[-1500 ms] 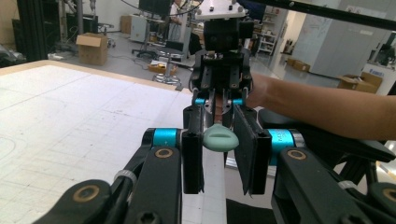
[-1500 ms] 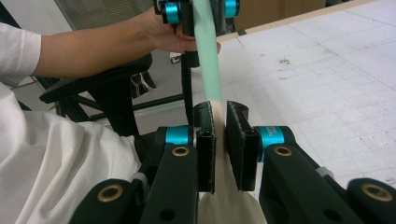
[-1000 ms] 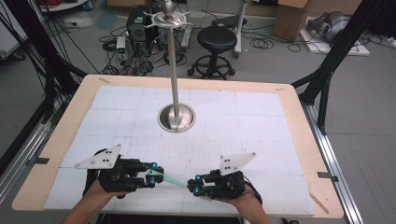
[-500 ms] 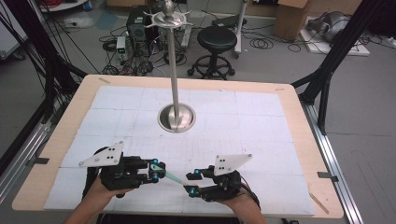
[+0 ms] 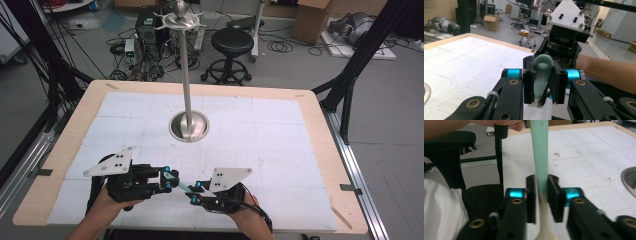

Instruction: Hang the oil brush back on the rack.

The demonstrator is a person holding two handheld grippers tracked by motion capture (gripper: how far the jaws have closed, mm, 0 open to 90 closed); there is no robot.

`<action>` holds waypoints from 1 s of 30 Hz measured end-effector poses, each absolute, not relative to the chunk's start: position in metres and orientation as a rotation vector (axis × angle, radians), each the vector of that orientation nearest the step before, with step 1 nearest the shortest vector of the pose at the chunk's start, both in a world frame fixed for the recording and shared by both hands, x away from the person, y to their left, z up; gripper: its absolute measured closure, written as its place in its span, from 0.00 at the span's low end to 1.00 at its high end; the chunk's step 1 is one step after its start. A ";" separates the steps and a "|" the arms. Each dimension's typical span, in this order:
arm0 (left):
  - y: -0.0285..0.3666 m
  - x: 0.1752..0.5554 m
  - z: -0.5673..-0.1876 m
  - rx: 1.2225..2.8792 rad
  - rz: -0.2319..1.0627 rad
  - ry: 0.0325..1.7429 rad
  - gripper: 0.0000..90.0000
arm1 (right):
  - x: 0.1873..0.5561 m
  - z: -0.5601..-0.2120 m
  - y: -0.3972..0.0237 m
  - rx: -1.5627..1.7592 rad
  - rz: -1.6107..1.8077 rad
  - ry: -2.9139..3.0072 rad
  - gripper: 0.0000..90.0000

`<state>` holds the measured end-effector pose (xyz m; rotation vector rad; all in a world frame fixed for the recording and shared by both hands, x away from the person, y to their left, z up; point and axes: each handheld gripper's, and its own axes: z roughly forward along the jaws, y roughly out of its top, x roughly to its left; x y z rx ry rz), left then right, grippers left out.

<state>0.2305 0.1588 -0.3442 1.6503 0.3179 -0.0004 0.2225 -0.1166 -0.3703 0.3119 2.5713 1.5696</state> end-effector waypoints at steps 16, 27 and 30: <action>0.162 0.231 -0.343 1.507 -0.103 0.175 0.61 | 0.227 -0.373 -0.121 0.181 1.854 2.609 0.90; 0.154 0.231 -0.343 1.514 -0.130 0.125 0.80 | 0.229 -0.376 -0.117 0.150 1.959 2.639 0.90; 0.154 0.231 -0.343 1.520 -0.123 0.128 0.84 | 0.229 -0.378 -0.117 0.147 1.958 2.648 0.90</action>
